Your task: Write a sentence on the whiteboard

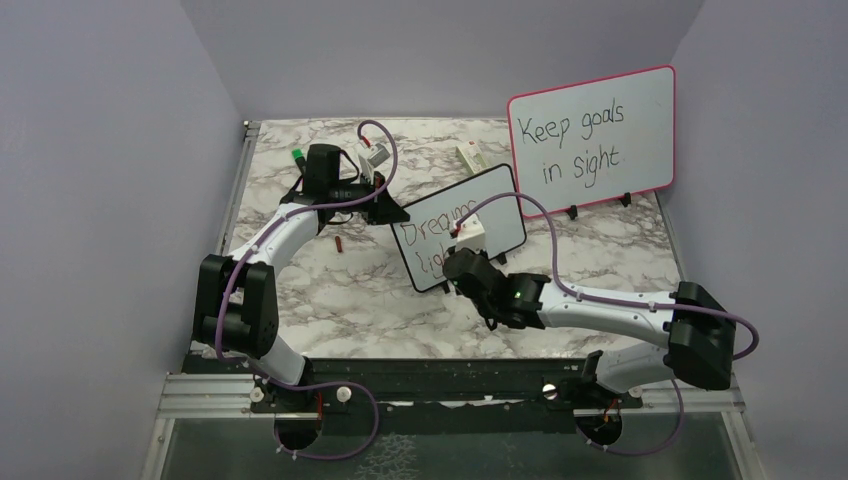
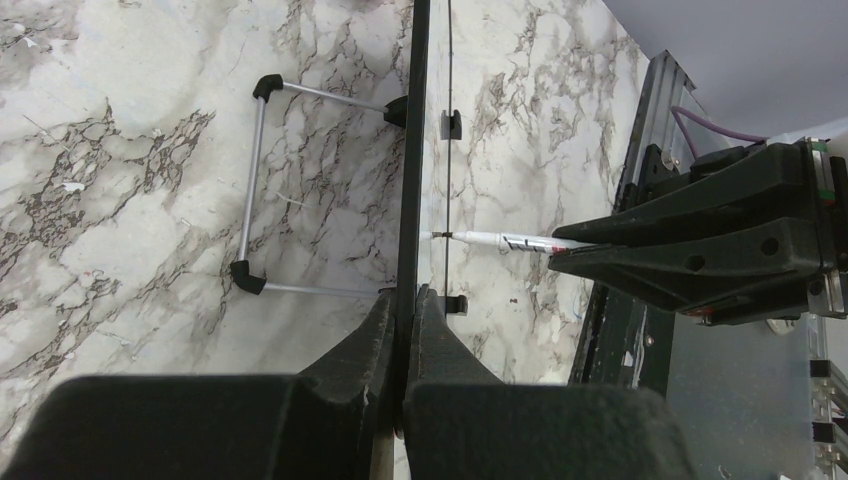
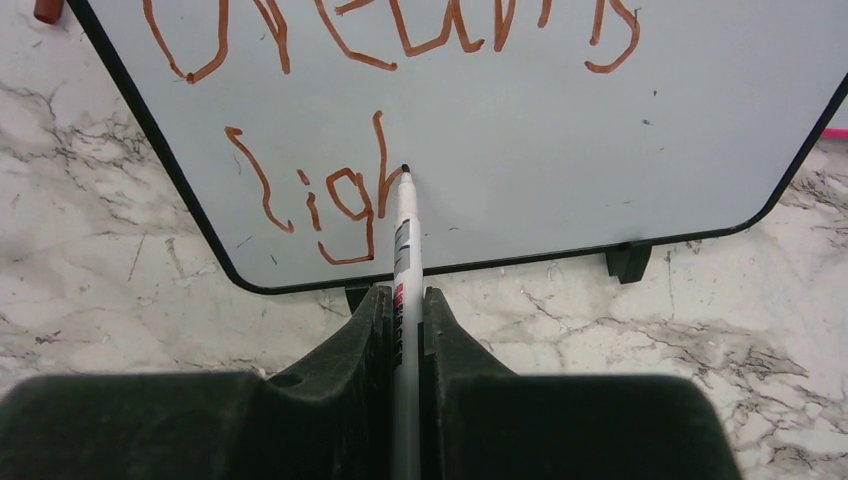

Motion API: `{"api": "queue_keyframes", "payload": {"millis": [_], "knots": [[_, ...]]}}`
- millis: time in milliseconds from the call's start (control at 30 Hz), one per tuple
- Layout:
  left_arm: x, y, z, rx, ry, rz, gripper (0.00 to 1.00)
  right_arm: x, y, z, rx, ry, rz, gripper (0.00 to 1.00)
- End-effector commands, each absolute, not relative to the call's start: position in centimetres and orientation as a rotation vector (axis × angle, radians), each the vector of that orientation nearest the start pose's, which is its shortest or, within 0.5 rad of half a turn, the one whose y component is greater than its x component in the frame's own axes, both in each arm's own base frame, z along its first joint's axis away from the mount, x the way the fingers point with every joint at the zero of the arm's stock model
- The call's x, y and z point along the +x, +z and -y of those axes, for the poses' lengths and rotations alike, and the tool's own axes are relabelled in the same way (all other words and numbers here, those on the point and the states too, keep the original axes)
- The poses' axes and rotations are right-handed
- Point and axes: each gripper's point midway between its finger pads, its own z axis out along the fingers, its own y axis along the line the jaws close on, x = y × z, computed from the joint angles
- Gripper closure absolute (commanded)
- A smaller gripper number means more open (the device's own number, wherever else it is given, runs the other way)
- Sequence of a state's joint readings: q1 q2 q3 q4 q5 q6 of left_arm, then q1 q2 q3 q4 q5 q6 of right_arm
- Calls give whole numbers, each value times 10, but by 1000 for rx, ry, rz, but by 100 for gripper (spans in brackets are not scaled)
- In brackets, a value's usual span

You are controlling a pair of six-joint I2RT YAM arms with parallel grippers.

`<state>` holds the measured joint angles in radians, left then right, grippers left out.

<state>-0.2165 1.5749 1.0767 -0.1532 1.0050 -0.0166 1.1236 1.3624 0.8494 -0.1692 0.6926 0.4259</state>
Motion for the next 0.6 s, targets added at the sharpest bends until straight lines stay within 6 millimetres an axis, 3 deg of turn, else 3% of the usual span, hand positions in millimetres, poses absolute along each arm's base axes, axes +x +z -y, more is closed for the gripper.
{"api": "queue_keyframes", "payload": {"millis": [0, 433, 567], "knots": [[322, 100, 210, 698, -1074, -2276, 100, 251, 152, -269, -288, 140, -2003, 99], [322, 100, 210, 698, -1073, -2275, 100, 234, 119, -262, -334, 142, -2114, 99], [323, 100, 210, 698, -1072, -2275, 100, 233, 121, -263, -323, 161, -2109, 99]]}}
